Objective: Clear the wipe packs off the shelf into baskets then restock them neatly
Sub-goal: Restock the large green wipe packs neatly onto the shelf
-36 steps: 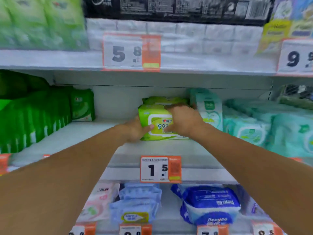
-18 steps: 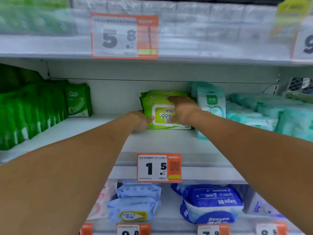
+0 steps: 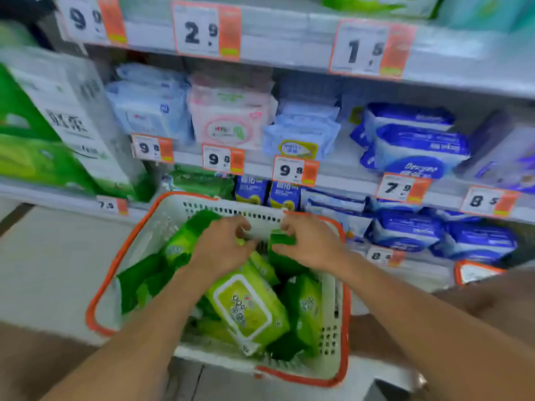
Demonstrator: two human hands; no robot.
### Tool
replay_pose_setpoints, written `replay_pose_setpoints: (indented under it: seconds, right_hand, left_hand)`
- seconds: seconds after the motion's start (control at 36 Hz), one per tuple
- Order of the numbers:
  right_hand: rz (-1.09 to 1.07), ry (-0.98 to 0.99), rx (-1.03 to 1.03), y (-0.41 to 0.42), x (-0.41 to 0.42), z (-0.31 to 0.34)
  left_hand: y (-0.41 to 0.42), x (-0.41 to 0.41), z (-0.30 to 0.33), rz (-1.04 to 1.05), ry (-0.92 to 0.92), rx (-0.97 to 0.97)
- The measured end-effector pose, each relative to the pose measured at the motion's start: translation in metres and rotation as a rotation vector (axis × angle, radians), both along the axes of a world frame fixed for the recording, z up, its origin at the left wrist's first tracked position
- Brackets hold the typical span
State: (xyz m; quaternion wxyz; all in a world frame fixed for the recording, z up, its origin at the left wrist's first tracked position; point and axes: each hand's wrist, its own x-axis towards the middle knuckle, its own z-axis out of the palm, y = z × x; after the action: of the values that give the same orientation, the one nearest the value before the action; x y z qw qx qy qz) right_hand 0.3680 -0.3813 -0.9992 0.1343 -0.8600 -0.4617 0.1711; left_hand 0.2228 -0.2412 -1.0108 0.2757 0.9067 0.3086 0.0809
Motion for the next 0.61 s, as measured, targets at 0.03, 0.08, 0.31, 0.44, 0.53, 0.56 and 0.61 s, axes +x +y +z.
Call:
replay_pose_setpoints:
  seconds: [0.03, 0.08, 0.31, 0.44, 0.53, 0.56, 0.61]
  right_hand:
    - [0.013, 0.039, -0.145, -0.009, -0.006, -0.015]
    - [0.038, 0.180, -0.337, -0.022, -0.020, -0.034]
    - [0.017, 0.452, -0.540, -0.022, -0.083, -0.079]
    - [-0.137, 0.540, -0.425, -0.018, -0.079, -0.086]
    - [-0.200, 0.600, -0.312, -0.021, -0.079, -0.082]
    - [-0.221, 0.626, -0.265, -0.023, -0.078, -0.078]
    - [-0.259, 0.682, -0.191, -0.025, -0.072, -0.068]
  left_hand:
    - [-0.003, -0.023, -0.027, 0.009, 0.118, -0.042]
    - [-0.011, -0.059, -0.062, 0.055, 0.174, -0.157]
    - [-0.021, -0.077, -0.072, 0.062, 0.368, -0.105]
    - [-0.012, -0.088, -0.067, 0.045, 0.304, -0.406]
    - [0.001, -0.094, -0.063, 0.070, 0.266, -0.509]
    - [0.005, -0.095, -0.062, 0.089, 0.243, -0.565]
    - [0.013, -0.096, -0.060, 0.097, 0.213, -0.695]
